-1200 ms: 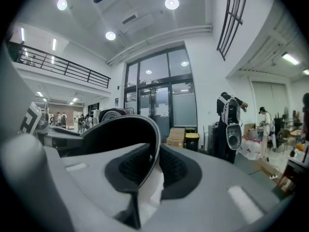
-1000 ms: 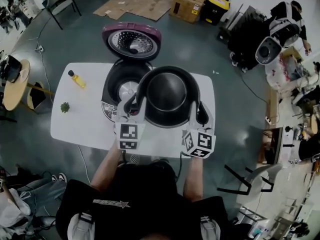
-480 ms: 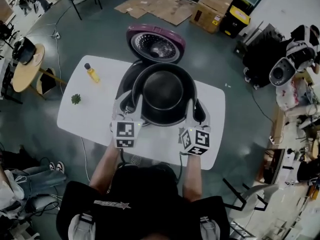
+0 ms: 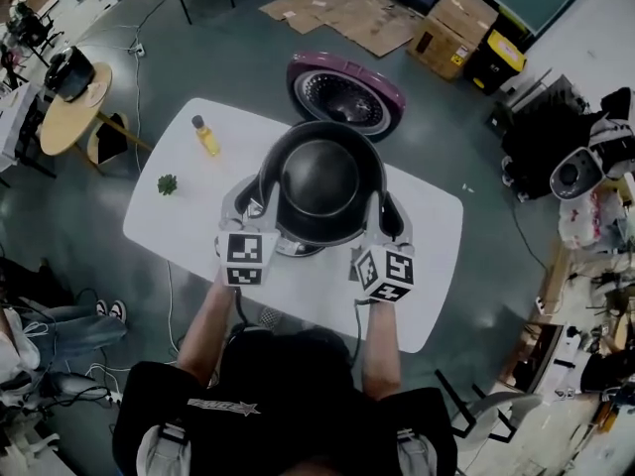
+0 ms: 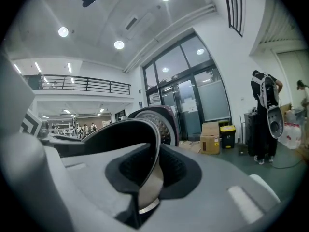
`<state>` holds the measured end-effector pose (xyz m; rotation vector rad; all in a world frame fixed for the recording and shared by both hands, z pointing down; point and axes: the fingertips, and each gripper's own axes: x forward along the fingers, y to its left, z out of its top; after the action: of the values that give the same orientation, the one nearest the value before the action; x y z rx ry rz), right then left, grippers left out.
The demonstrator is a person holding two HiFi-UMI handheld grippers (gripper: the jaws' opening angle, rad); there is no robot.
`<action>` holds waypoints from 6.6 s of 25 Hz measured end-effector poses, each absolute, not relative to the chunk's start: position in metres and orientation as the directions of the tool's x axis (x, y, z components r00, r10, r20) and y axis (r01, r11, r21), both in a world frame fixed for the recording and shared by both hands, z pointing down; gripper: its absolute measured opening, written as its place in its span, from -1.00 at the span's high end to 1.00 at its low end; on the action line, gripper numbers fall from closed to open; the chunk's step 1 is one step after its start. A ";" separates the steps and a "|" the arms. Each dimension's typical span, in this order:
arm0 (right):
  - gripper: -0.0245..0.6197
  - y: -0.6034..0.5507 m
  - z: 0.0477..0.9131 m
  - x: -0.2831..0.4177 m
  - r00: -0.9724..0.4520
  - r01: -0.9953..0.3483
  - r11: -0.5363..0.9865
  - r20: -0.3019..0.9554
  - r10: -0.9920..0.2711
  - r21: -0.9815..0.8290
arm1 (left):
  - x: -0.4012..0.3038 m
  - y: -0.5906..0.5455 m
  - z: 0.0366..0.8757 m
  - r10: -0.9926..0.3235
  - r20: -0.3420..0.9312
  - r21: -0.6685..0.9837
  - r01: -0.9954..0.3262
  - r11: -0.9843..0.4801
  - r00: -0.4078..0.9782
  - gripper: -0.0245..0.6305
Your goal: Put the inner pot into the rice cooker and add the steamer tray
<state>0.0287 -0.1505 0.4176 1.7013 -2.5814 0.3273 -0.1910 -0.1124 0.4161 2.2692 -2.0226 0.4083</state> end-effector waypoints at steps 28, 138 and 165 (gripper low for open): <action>0.77 -0.206 0.518 -0.003 -0.424 -0.902 0.345 0.392 -0.817 -0.258 | -0.222 -0.160 0.517 -0.873 0.481 -0.074 -0.989 -0.132 0.081 0.56; 0.90 0.060 0.426 0.108 0.010 -0.998 -0.002 0.143 -0.990 0.058 | -0.053 -0.005 0.427 -0.782 0.247 -0.108 -0.785 -0.610 0.573 0.89; 0.40 -0.030 0.476 0.232 0.010 -1.000 -0.013 0.279 -0.960 -0.010 | 0.090 -0.080 0.475 -0.679 0.323 0.021 -0.722 -0.691 0.659 0.35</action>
<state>0.2318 -0.0300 0.4765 2.0873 -2.0626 0.3066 0.0899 -0.0797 0.4749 2.7256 -1.1586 0.4396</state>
